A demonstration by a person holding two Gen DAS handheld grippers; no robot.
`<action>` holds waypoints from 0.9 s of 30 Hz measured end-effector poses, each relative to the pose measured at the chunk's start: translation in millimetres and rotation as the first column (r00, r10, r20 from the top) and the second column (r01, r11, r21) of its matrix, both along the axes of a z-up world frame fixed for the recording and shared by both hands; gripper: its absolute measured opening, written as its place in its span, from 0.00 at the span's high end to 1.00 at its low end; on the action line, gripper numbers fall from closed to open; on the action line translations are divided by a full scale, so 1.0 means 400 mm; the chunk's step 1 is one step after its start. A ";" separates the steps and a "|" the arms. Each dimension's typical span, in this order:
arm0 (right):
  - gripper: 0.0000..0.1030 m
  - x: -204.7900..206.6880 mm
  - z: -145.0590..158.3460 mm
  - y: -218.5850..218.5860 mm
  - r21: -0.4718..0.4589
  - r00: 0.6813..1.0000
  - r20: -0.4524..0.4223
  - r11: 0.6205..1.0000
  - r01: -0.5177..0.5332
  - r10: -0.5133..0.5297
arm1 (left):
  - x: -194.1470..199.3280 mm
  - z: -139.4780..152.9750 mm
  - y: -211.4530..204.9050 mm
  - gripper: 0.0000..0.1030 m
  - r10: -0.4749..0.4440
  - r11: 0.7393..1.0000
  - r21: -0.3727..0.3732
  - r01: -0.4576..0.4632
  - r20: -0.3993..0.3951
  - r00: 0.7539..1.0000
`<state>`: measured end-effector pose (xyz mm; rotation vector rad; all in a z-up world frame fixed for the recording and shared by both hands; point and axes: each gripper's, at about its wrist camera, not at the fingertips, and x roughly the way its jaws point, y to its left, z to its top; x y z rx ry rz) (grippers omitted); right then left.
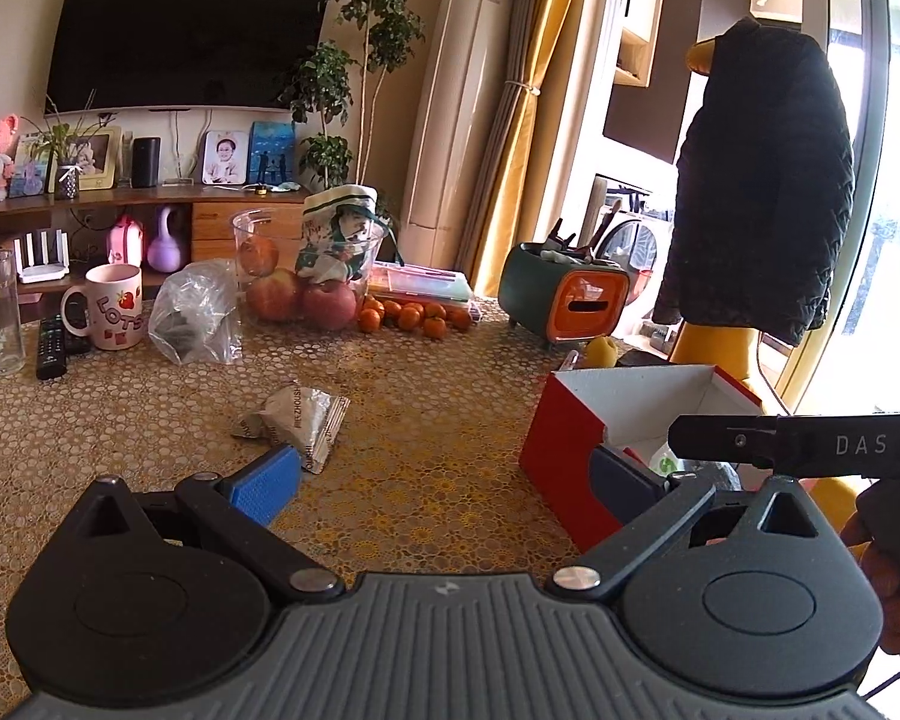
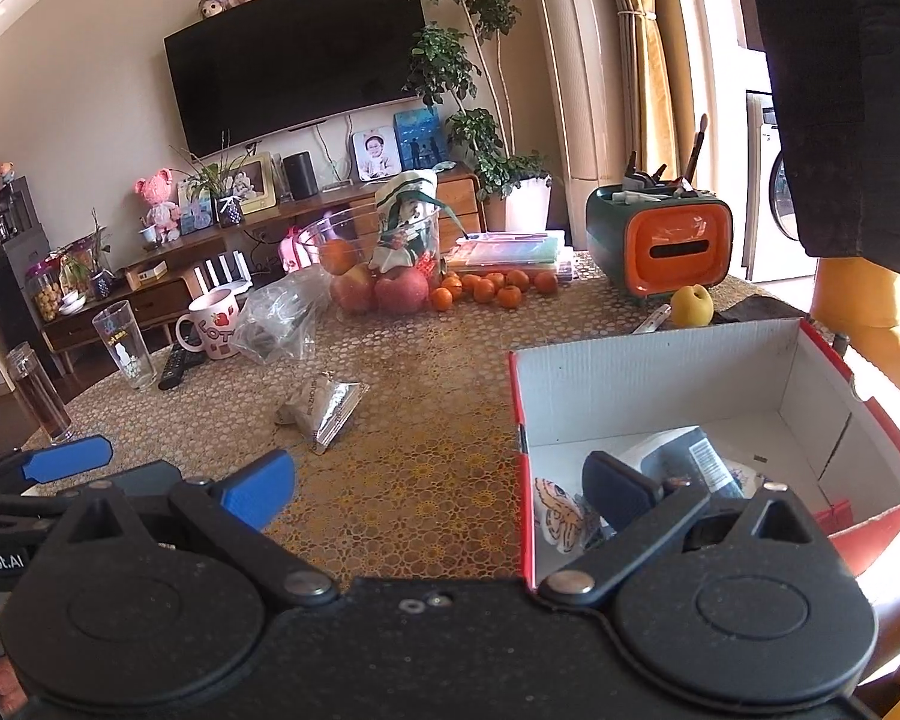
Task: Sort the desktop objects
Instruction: 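Withdraw both tools from the box toward the silver snack packet and yellow figure, then grasp the silver ZHOUSHI packet with the left tool while the right tool grasps the yellow lucky-cat figure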
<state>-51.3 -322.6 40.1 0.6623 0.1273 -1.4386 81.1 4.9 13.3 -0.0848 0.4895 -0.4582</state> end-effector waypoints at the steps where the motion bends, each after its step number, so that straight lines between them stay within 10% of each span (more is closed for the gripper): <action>1: 0.01 0.005 -0.001 -0.007 0.004 1.000 0.005 1.000 -0.001 0.001 | 0.005 -0.005 0.007 0.00 0.008 1.000 0.000 -0.008 -0.005 1.000; 27: 0.01 0.093 -0.018 -0.235 0.044 0.996 -0.034 0.996 -0.083 0.084 | 0.161 -0.102 0.076 0.00 0.076 0.995 0.060 -0.076 -0.011 0.997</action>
